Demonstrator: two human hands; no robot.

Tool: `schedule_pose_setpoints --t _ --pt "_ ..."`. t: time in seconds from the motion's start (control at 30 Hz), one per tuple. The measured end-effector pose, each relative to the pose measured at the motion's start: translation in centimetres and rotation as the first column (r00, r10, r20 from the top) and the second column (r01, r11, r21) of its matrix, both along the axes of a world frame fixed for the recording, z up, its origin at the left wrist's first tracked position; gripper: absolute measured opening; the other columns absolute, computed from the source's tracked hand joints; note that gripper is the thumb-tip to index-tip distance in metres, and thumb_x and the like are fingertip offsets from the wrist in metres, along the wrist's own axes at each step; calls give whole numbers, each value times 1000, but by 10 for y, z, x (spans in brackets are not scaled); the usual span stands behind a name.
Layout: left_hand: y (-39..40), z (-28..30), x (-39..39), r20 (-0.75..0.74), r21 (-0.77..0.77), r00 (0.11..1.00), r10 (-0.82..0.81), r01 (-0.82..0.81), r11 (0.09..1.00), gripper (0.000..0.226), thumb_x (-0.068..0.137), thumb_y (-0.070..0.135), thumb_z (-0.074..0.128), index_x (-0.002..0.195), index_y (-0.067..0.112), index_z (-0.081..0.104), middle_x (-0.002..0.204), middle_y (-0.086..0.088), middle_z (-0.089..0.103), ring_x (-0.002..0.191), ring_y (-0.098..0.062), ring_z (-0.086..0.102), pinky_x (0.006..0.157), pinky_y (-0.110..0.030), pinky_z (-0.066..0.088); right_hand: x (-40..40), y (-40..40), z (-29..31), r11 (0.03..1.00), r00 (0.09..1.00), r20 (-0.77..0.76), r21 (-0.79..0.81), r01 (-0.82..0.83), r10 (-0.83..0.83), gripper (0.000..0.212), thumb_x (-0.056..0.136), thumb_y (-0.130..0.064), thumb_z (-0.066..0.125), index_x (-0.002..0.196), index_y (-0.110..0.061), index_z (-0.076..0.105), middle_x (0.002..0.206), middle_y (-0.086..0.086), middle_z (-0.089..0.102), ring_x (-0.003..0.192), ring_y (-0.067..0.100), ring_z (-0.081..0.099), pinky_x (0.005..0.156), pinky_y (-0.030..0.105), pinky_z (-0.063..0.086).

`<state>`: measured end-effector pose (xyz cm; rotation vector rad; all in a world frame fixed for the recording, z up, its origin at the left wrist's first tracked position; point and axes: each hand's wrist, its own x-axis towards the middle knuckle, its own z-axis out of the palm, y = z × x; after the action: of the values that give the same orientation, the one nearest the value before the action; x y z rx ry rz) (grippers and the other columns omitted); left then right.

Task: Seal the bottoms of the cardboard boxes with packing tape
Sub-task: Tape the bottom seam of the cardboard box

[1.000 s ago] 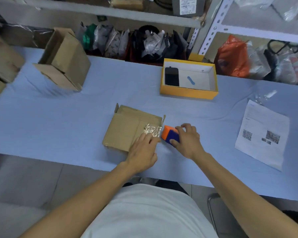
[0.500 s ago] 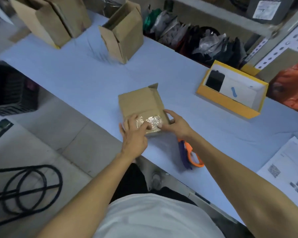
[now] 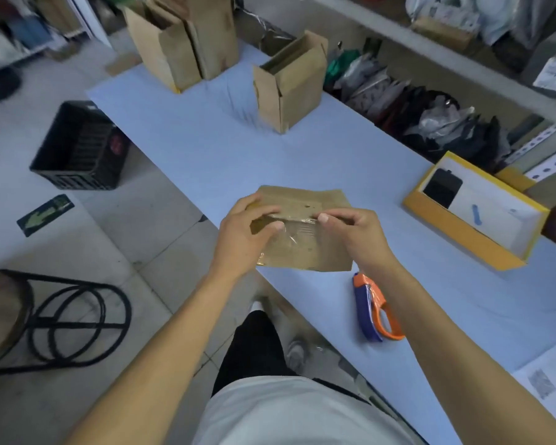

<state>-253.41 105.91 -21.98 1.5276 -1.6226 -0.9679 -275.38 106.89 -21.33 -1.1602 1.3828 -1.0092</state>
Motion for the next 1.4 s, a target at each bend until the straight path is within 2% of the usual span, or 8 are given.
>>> schedule_pose_setpoints --t 0.17,0.37,0.63,0.83,1.13,1.2,1.27,1.4 --pt "0 5 -21 60 5 989 131 -132 991 15 84 26 72 97 33 76 115 12 57 103 3 57 91 -9 39 6 -2 0 993 997 -48 95 69 -65 12 79 -35 78 87 -26 79 89 -8 76 82 6 71 73 21 52" --pt "-17 11 -35 237 41 970 57 -69 997 21 91 30 62 109 31 72 141 3 44 123 -13 49 91 -24 29 -2 -11 1 989 994 -90 132 74 -63 20 71 -22 86 88 -26 78 86 -10 75 77 6 70 66 17 50" --pt "-36 14 -42 291 81 957 1 -26 996 24 92 32 56 111 39 69 148 5 33 129 -18 46 94 -33 36 4 -26 14 1000 883 -468 15 -7 13 26 89 -13 66 110 -25 74 97 -10 70 93 5 63 77 13 43" --pt "-39 12 -45 317 101 948 1 -34 994 26 89 39 61 114 46 65 140 10 36 123 -20 46 87 -30 36 -7 -47 33 938 996 -50 343 -52 74 34 81 -10 78 112 -24 73 110 8 69 91 21 69 89 32 56" --pt "-39 9 -49 307 82 951 37 -65 994 23 84 39 67 106 44 69 133 14 39 118 -16 47 83 -27 33 -2 -41 9 981 985 -164 173 90 -61 19 75 -19 84 93 -21 79 87 -10 76 83 8 72 77 24 53" --pt "-40 10 -48 279 76 959 56 -80 994 20 84 37 68 103 43 71 137 15 37 123 -14 40 82 -29 35 -2 -42 13 999 898 -437 41 -34 48 12 84 -28 76 96 -28 78 88 -13 75 88 9 69 75 24 52" --pt "-40 10 -49 267 62 962 57 -76 995 19 83 35 68 101 41 72 136 18 37 129 -11 31 79 -30 36 2 -43 23 979 617 -772 32 -201 152 12 90 -31 62 94 -30 73 87 -5 72 83 23 63 64 30 48" --pt "-39 9 -54 272 66 962 14 -33 997 21 84 36 66 103 39 72 132 20 44 132 -8 25 82 -31 35 23 -47 46 948 213 -936 237 -211 281 25 90 -14 46 105 -23 63 100 6 62 84 31 55 64 31 34"
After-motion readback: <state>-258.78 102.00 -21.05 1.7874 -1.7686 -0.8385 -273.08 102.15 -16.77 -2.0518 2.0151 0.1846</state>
